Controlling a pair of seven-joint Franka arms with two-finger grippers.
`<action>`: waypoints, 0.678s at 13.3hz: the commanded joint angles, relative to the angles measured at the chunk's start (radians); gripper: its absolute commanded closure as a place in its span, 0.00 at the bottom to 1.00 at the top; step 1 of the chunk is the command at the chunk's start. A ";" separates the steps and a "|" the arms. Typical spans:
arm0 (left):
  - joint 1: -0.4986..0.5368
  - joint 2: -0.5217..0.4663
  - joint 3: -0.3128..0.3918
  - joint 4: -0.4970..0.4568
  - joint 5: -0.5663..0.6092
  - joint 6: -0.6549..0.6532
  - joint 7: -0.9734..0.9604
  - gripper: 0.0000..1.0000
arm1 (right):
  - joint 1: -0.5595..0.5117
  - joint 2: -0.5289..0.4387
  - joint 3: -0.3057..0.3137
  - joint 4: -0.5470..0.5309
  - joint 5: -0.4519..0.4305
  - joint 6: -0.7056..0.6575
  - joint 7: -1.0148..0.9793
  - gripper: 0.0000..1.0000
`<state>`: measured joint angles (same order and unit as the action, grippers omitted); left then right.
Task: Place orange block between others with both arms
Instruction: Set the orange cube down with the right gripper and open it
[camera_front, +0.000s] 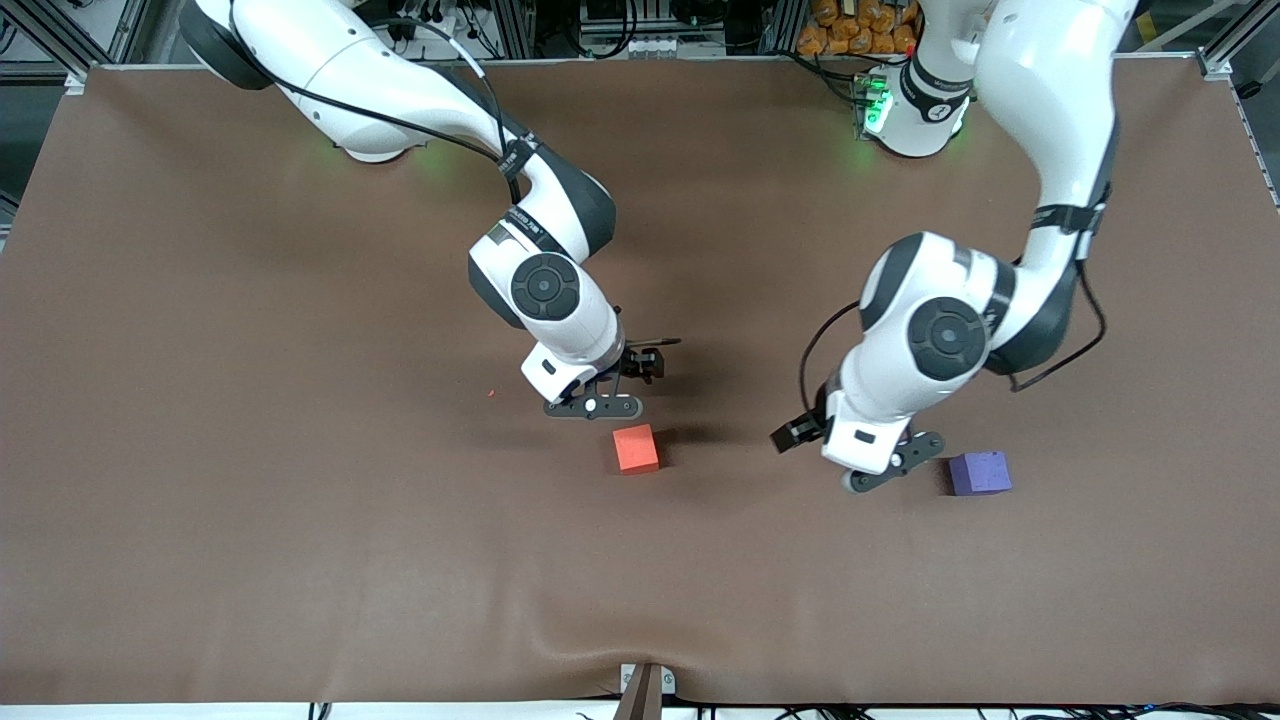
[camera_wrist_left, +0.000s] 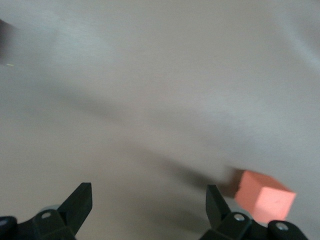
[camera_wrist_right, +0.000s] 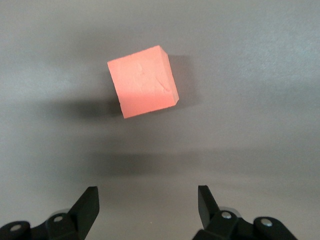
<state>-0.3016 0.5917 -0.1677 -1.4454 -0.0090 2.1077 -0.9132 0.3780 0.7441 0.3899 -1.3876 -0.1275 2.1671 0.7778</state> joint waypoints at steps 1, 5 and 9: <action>-0.036 0.068 0.002 0.060 -0.005 0.104 -0.094 0.00 | -0.028 -0.035 0.004 0.012 -0.029 -0.026 0.021 0.00; -0.066 0.123 0.004 0.079 -0.005 0.240 -0.139 0.00 | -0.105 -0.138 -0.032 0.047 -0.070 -0.074 0.025 0.00; -0.195 0.187 0.066 0.083 0.000 0.412 -0.157 0.00 | -0.214 -0.229 -0.101 0.047 -0.069 -0.125 -0.006 0.00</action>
<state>-0.4089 0.7305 -0.1595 -1.4009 -0.0090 2.4496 -1.0367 0.2197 0.5592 0.3004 -1.3171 -0.1737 2.0698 0.7759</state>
